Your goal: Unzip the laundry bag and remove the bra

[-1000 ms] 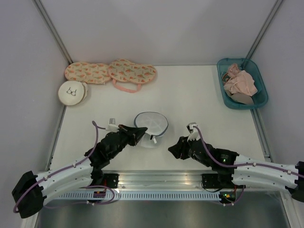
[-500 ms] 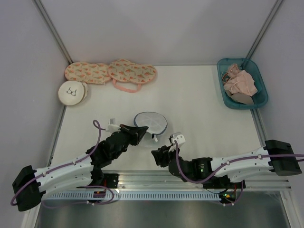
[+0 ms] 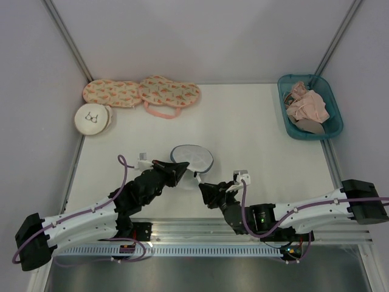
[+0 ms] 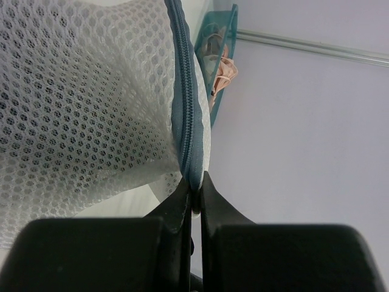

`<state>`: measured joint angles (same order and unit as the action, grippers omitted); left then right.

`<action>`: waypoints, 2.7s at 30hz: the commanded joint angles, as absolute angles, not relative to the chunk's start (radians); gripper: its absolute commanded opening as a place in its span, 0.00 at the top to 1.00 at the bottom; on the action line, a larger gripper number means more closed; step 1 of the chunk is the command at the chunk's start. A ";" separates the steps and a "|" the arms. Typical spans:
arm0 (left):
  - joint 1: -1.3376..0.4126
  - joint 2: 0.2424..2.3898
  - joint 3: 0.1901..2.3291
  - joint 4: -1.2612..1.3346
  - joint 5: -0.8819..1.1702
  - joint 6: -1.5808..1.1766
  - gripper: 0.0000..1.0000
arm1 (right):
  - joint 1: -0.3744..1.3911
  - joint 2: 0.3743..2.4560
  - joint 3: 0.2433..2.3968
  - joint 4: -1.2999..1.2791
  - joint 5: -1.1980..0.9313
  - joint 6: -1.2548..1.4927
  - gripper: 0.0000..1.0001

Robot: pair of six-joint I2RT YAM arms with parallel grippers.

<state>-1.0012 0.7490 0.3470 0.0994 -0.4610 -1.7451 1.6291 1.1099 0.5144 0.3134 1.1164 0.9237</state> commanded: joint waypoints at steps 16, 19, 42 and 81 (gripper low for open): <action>-1.012 0.756 0.365 0.144 -0.449 -1.798 0.98 | 1.542 1.091 0.341 0.759 0.896 0.943 0.63; -1.012 0.750 0.364 0.149 -0.446 -1.798 0.98 | 1.528 1.104 0.350 0.738 0.888 0.960 0.57; -1.017 0.752 0.356 0.193 -0.405 -1.804 0.98 | 1.420 1.223 0.394 0.744 0.838 0.937 0.64; -1.012 0.310 0.276 -0.139 -0.379 -1.251 0.98 | 1.404 1.121 0.621 -0.130 0.621 0.795 0.99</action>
<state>-1.0187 0.3805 0.2184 -0.0280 -0.3573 -1.4368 1.4048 1.1324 0.6041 0.0082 0.6075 0.8242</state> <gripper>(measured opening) 0.045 0.010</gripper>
